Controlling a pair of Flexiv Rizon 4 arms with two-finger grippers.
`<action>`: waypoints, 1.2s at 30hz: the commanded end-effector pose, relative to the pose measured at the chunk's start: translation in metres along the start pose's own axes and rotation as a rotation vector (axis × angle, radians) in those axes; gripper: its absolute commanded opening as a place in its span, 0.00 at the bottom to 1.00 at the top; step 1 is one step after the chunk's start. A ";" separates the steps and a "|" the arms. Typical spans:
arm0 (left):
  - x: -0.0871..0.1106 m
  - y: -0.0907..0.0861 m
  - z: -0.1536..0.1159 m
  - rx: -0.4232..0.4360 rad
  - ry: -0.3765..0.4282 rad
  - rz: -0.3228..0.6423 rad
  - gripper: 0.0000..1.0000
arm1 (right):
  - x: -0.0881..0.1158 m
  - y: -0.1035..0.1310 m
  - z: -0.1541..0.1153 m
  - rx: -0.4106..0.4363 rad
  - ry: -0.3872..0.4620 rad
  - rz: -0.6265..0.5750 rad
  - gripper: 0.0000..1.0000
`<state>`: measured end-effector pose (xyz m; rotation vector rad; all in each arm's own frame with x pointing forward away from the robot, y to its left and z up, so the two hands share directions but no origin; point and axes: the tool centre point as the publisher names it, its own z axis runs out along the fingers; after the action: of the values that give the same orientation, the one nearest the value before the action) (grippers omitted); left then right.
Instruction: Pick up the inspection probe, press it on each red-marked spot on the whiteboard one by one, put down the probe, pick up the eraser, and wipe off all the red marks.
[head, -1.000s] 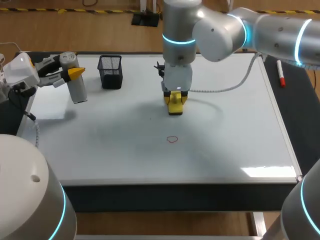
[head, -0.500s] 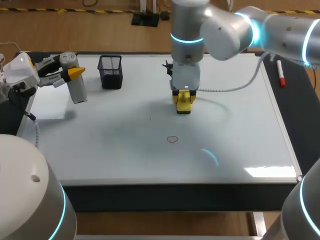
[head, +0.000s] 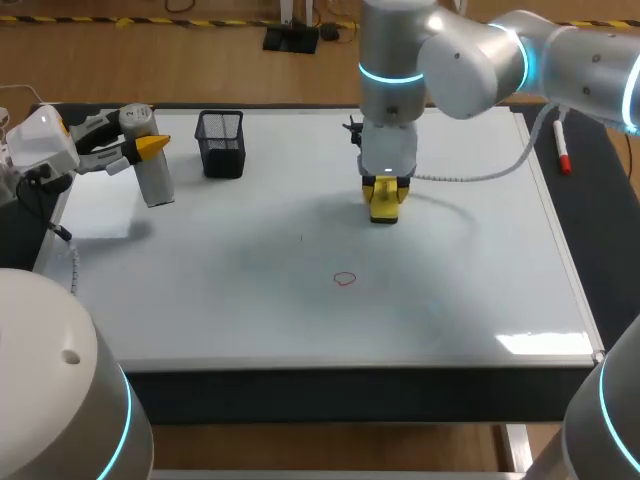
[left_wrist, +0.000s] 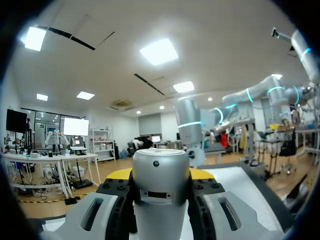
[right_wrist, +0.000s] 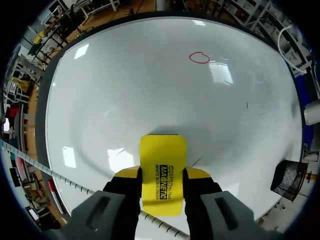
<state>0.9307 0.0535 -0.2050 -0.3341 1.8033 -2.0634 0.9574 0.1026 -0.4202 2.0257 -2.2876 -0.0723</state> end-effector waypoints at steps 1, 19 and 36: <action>0.000 -0.001 0.000 0.000 -0.002 0.000 0.00 | 0.017 -0.002 -0.017 0.005 -0.005 -0.004 0.00; 0.000 -0.001 0.000 0.000 -0.002 0.000 0.00 | 0.097 -0.036 -0.038 0.024 -0.004 0.139 0.00; 0.000 -0.001 0.000 0.000 -0.002 0.000 0.00 | 0.137 -0.058 -0.038 -0.041 -0.011 0.216 0.00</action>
<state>0.9307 0.0535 -0.2051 -0.3341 1.8032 -2.0635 0.9987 -0.0392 -0.3841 1.7516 -2.4818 -0.1155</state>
